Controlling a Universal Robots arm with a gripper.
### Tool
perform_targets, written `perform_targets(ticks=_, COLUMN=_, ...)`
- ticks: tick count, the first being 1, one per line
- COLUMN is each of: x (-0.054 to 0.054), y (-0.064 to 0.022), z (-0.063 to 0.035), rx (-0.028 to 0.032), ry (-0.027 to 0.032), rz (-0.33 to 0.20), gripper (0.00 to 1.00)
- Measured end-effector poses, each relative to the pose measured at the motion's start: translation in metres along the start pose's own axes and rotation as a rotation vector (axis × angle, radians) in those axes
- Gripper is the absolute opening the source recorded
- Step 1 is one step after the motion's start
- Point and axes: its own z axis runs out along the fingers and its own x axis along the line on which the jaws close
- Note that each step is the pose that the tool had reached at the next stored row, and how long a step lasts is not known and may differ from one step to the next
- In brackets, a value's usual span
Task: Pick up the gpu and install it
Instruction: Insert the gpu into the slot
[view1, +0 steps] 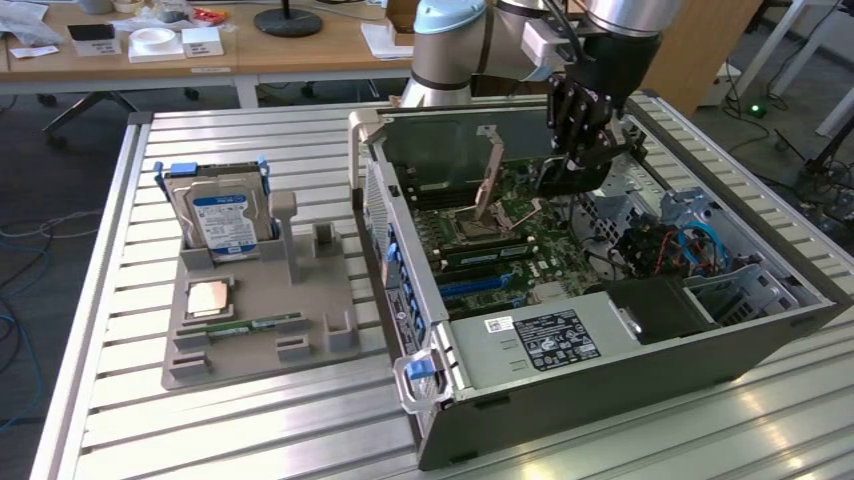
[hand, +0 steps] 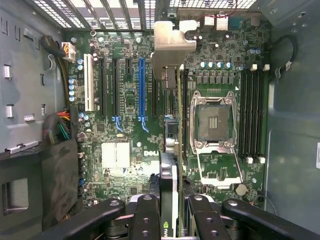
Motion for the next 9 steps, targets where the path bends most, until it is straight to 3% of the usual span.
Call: perform_targets(ticks=9, x=0.0024, y=0.0002, z=0.0043, rx=0.0004, ry=-0.0002, rz=0.0, gripper=0.27)
